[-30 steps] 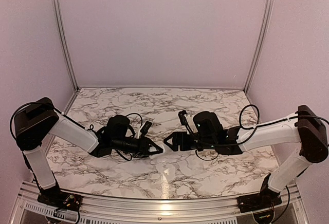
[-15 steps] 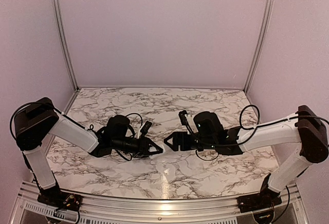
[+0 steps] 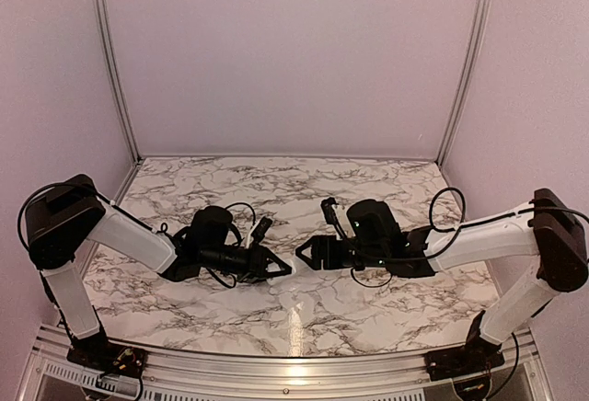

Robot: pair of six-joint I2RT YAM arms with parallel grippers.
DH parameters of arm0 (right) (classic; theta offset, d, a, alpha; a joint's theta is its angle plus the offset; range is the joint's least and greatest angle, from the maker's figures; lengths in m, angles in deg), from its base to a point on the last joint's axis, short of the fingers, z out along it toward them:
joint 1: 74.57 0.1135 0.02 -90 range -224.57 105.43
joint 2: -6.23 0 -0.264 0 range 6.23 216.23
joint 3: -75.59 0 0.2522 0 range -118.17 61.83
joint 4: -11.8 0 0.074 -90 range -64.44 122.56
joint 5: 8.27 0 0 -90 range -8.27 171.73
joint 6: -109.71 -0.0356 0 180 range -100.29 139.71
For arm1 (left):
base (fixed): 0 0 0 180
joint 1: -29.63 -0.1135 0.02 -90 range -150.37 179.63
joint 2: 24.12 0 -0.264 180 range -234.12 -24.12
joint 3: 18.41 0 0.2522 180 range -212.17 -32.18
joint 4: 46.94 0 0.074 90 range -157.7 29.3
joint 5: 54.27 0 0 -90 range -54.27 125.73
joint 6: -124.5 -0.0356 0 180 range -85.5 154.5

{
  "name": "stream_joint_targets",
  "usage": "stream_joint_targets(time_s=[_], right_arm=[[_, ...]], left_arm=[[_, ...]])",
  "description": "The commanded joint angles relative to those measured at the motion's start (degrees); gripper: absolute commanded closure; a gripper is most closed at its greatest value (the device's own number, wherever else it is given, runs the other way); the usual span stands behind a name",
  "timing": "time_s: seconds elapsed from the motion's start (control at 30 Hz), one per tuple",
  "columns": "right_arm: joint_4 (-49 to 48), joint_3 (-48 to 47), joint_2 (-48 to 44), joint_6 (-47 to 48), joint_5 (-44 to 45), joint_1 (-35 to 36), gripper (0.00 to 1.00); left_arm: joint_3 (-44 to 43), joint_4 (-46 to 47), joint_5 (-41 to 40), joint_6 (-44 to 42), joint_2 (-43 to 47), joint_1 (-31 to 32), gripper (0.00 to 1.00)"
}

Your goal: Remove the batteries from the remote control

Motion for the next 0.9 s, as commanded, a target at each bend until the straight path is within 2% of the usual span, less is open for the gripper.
stream_joint_targets(time_s=[0.0, 0.2, 0.4, 0.87], right_arm=[[-2.1, 0.0, -1.4, -0.8, -4.1, 0.9, 0.34], [-1.0, -0.1, -2.2, -0.6, -2.5, 0.9, 0.43], [-1.0, 0.2, -3.0, -0.8, -2.4, 0.9, 0.59], [-1.7, 0.7, -1.0, -0.9, -1.6, 0.9, 0.6]], left_arm=[[-0.7, 1.7, -0.9, -0.9, 1.5, 0.1, 1.0], [-0.7, 1.9, -0.9, -0.8, 1.4, 0.1, 1.0], [-0.6, 1.8, -1.0, -0.8, 1.5, 0.1, 1.0], [-0.4, 1.7, -1.1, -0.9, 2.0, 0.1, 1.0]])
